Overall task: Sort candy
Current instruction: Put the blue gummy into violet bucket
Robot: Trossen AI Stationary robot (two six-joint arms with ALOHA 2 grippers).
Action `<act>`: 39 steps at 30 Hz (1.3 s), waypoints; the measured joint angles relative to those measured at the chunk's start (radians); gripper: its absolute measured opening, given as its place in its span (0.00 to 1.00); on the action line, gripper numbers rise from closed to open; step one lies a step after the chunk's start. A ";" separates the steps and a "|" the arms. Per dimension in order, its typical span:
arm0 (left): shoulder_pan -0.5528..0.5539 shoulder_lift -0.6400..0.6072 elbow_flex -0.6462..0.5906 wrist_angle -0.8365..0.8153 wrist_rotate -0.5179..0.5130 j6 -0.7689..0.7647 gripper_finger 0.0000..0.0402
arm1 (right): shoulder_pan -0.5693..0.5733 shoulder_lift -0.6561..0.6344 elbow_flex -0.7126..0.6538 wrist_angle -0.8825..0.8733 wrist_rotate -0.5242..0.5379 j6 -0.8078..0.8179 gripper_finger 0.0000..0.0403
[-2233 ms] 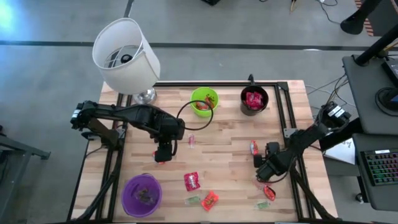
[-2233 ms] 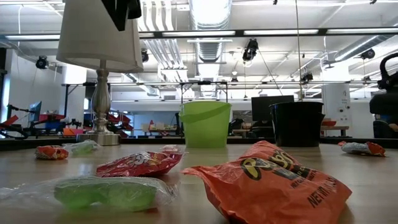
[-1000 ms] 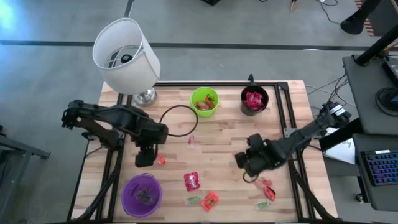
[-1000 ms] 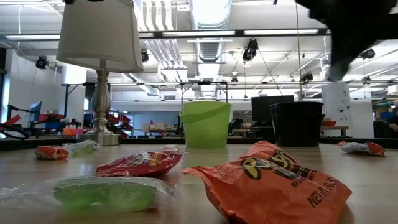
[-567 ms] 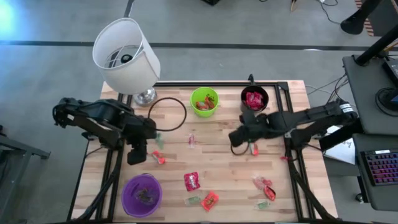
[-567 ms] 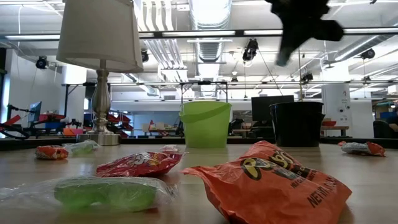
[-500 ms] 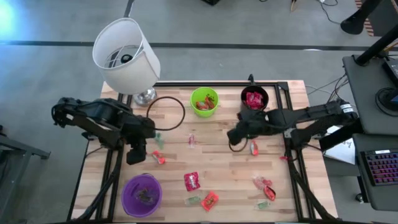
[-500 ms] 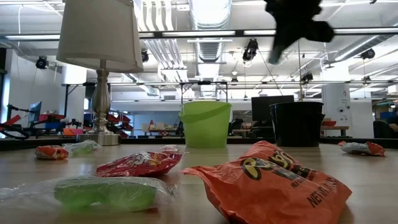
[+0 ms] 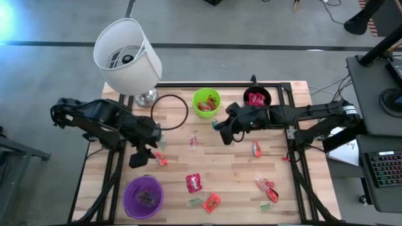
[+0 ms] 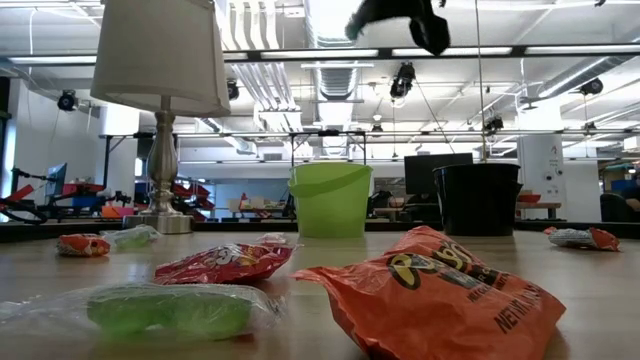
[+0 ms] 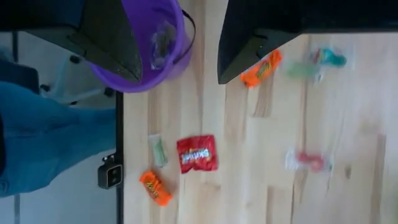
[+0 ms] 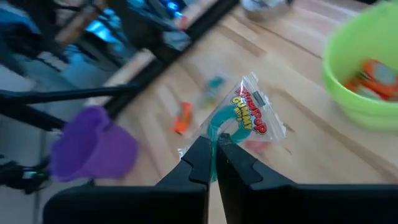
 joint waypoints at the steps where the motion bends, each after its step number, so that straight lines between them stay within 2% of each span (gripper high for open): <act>1: 0.000 0.008 0.000 0.009 0.000 0.018 0.48 | 0.000 0.002 0.000 0.024 -0.008 -0.008 0.02; 6: 0.001 0.045 0.000 0.085 -0.050 0.117 0.48 | 0.009 0.007 0.000 0.126 -0.042 -0.039 0.02; 12: 0.004 0.079 0.000 0.260 -0.108 0.245 0.48 | 0.035 0.006 0.000 0.239 -0.049 -0.067 0.02; 18: 0.006 0.094 0.000 0.351 -0.253 0.275 0.48 | 0.067 0.006 0.000 0.310 -0.070 -0.152 0.02; 21: 0.009 0.092 -0.021 0.447 -0.306 0.276 0.48 | 0.071 0.004 0.000 0.338 -0.071 -0.200 0.02; 30: 0.009 0.082 -0.191 0.757 -0.306 0.255 0.48 | 0.075 -0.023 0.054 0.311 -0.073 -0.318 0.02; 35: 0.013 0.081 -0.292 0.988 -0.306 0.242 0.48 | 0.082 -0.020 0.160 0.174 -0.074 -0.415 0.02; 39: 0.018 0.079 -0.318 1.120 -0.306 0.242 0.48 | 0.087 -0.020 0.216 0.057 -0.074 -0.443 0.02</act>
